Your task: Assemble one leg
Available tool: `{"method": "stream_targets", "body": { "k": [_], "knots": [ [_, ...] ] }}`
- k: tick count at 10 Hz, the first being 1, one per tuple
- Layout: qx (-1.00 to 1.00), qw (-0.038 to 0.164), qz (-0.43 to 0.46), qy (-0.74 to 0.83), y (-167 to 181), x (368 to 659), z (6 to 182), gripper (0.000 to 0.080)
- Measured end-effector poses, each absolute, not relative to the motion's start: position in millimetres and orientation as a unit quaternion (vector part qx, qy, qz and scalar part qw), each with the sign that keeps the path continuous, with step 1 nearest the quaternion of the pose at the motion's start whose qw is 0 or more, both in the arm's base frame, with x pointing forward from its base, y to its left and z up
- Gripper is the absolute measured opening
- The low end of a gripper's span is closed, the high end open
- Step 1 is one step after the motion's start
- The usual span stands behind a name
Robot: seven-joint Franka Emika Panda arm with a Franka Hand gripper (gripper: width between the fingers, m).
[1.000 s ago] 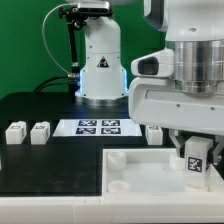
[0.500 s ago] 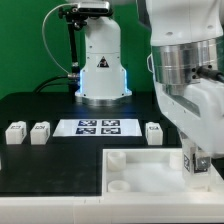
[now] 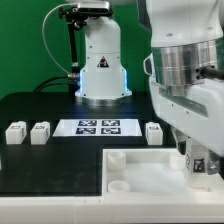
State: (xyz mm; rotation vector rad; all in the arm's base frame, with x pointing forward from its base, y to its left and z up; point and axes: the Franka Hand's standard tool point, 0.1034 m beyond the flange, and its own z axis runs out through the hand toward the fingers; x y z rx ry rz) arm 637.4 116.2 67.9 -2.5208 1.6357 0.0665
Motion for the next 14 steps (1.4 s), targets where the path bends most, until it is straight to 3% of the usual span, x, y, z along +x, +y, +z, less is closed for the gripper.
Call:
{"method": "stream_targets", "body": {
  "k": [1, 5, 7, 10, 11, 12, 13, 14],
  "knots": [
    [-0.879, 0.067, 0.017, 0.472, 121.1, 635.7, 66.7, 0.0633],
    [-0.960, 0.067, 0.002, 0.271, 117.2, 636.4, 66.7, 0.0649],
    [-0.996, 0.038, -0.016, 0.077, 114.2, 636.7, 66.0, 0.0649],
    [-0.995, 0.036, -0.023, 0.090, 114.1, 637.4, 64.8, 0.0626],
    [-0.988, 0.039, -0.021, 0.149, 114.7, 637.3, 64.8, 0.0429],
    [-0.981, 0.040, -0.019, 0.187, 115.0, 637.3, 64.8, 0.0429],
    [-0.962, 0.044, -0.014, 0.268, 114.5, 637.3, 65.0, 0.0287],
    [-0.932, 0.046, -0.006, 0.360, 113.9, 637.9, 66.5, 0.0288]
  ]
}}
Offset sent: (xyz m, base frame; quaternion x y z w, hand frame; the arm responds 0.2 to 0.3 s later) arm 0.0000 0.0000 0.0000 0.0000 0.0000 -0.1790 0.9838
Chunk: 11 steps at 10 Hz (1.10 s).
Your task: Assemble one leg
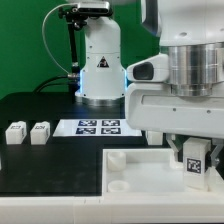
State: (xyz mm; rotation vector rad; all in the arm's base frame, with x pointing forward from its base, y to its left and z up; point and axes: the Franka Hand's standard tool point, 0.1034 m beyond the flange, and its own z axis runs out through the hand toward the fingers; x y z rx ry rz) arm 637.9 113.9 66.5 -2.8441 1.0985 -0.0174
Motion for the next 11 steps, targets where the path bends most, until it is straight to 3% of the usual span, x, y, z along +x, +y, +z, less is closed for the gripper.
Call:
{"method": "stream_targets", "body": {
  "k": [5, 8, 9, 10, 11],
  "knots": [
    [-0.687, 0.069, 0.037, 0.722, 116.7, 638.1, 65.1, 0.0289],
    [-0.614, 0.069, 0.046, 0.785, 118.3, 638.0, 64.2, 0.0291],
    [-0.628, 0.070, 0.045, 0.774, 118.6, 638.0, 64.3, 0.0462],
    [-0.655, 0.071, 0.043, 0.751, 118.7, 637.6, 64.1, 0.0462],
    [-0.706, 0.070, 0.042, 0.704, 119.7, 635.4, 63.1, 0.0604]
  ]
}}
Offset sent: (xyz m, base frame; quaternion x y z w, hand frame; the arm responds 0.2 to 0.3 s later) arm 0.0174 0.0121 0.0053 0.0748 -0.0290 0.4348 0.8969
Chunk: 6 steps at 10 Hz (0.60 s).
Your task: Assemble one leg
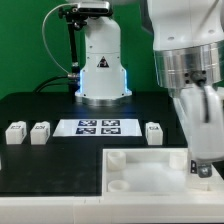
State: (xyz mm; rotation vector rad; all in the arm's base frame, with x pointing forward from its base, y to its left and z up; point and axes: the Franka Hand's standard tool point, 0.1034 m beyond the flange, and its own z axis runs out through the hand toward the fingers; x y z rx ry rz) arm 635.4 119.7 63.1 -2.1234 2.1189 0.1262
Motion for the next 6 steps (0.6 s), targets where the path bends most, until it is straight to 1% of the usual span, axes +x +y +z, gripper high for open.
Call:
{"method": "stream_targets", "body": {
  "k": [1, 4, 5, 6],
  "knots": [
    [-0.754, 0.069, 0.043, 0.651, 121.2, 633.8, 63.3, 0.0635],
    [-0.865, 0.072, 0.027, 0.495, 120.0, 634.0, 63.5, 0.0649],
    [-0.898, 0.064, 0.017, 0.435, 120.1, 634.8, 64.2, 0.0649],
    [-0.936, 0.036, -0.004, 0.351, 123.7, 637.5, 67.4, 0.0649]
  ]
}}
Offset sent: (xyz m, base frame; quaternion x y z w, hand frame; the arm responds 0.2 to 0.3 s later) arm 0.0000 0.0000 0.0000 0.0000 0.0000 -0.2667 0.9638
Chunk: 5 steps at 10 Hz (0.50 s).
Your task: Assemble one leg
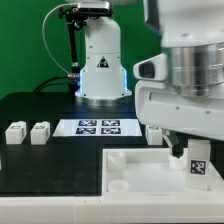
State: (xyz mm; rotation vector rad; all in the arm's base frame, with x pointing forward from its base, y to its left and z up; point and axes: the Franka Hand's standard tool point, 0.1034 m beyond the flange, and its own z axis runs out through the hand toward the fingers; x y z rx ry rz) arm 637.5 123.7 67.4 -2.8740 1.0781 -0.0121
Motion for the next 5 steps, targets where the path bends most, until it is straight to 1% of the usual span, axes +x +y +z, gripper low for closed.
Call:
{"method": "stream_targets", "body": {
  "k": [1, 2, 3, 4, 5],
  "knots": [
    [-0.973, 0.031, -0.016, 0.229, 122.8, 640.2, 68.7, 0.0649],
    [-0.977, 0.033, -0.023, 0.212, 122.6, 642.0, 69.1, 0.0649],
    [-0.973, 0.033, -0.022, 0.229, 123.3, 641.7, 68.9, 0.0649],
    [-0.968, 0.034, -0.021, 0.247, 123.4, 641.7, 68.9, 0.0535],
    [-0.957, 0.036, -0.019, 0.288, 123.5, 641.7, 68.9, 0.0535]
  ]
}}
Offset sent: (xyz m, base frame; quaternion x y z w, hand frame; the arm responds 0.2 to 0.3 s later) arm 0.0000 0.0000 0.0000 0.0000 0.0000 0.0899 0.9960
